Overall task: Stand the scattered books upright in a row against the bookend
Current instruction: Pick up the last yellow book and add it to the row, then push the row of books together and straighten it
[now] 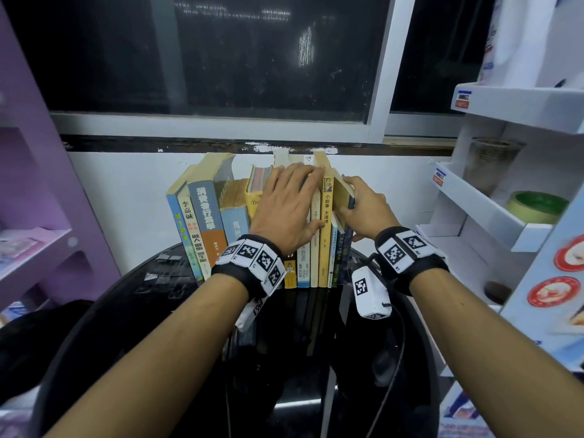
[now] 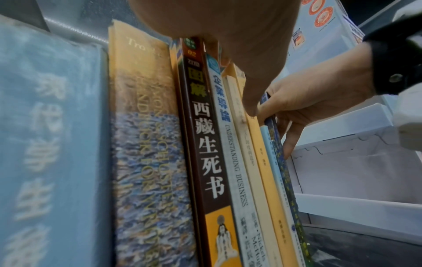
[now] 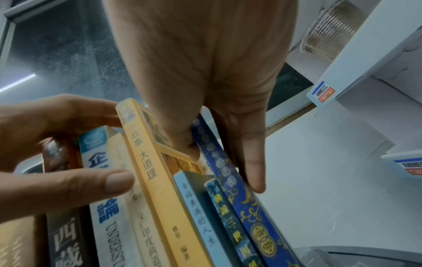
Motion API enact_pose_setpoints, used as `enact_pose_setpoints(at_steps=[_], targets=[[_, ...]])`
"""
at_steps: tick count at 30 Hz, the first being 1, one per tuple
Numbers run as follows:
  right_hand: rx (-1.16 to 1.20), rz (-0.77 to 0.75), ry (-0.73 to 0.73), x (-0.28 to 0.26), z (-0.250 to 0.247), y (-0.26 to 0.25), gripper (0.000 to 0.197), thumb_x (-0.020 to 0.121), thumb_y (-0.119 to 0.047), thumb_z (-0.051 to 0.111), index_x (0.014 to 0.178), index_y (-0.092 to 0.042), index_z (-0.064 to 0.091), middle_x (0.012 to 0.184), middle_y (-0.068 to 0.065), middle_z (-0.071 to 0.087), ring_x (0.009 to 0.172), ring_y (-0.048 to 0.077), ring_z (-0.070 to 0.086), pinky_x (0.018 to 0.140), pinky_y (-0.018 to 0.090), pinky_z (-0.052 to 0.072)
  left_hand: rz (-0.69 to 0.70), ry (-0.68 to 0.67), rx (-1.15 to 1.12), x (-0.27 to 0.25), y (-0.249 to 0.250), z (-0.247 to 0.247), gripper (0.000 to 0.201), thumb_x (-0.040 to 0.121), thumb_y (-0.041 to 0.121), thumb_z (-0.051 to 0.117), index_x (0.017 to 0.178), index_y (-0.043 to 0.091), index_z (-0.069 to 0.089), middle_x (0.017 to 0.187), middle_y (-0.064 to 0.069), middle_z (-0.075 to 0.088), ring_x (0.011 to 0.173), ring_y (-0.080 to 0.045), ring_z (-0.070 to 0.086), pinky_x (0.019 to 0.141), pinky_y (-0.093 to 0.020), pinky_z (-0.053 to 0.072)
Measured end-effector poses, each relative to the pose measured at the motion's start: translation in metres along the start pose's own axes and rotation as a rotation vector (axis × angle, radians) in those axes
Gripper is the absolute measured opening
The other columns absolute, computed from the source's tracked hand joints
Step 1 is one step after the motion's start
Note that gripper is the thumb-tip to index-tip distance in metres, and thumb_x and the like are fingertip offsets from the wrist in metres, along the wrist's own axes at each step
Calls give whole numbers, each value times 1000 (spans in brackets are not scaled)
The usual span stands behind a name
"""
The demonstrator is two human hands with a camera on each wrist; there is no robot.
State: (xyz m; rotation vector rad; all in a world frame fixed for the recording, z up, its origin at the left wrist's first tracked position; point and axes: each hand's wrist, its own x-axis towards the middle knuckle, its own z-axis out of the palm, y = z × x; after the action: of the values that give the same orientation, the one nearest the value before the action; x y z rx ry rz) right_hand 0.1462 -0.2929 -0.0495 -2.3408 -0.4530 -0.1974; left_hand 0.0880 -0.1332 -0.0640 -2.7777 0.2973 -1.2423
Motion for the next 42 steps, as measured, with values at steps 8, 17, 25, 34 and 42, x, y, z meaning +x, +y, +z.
enact_pose_setpoints(at_steps=[8,17,25,34,42], targets=[[141,43,-41,-8,-11,8,76,87,-27,67,148,-28,22,120,9,61,100,24,61,86,45,57,-200,154,-146,-24,-38,-21,72,83,45,59,143,13,35,143,-8,40,137,-24,28,118,-43,15],[235,51,-83,-29,-3,29,74,78,-23,79,142,-22,42,126,-3,60,111,15,59,95,32,47,-648,249,-346,-83,-101,-37,80,86,41,64,147,8,24,148,-15,30,137,-29,27,115,-42,22],[233,7,-31,-40,21,25,70,82,-14,76,141,-18,37,126,3,60,101,14,56,91,28,45,-756,-64,-852,-114,-114,-29,70,84,16,70,141,17,30,116,11,55,96,11,56,86,-13,44],[178,1,-1,-37,22,27,68,82,-12,75,139,-17,38,122,9,62,93,15,57,84,28,47,-765,-144,-748,-108,-109,-24,69,84,11,70,137,11,25,120,-1,56,103,-19,57,88,-32,45],[110,-32,-32,-30,13,38,61,81,-17,76,132,-17,42,122,10,64,90,17,61,76,24,47,-719,-206,-638,-102,-105,-22,72,85,21,69,139,14,22,128,-9,59,111,-31,60,92,-46,50]])
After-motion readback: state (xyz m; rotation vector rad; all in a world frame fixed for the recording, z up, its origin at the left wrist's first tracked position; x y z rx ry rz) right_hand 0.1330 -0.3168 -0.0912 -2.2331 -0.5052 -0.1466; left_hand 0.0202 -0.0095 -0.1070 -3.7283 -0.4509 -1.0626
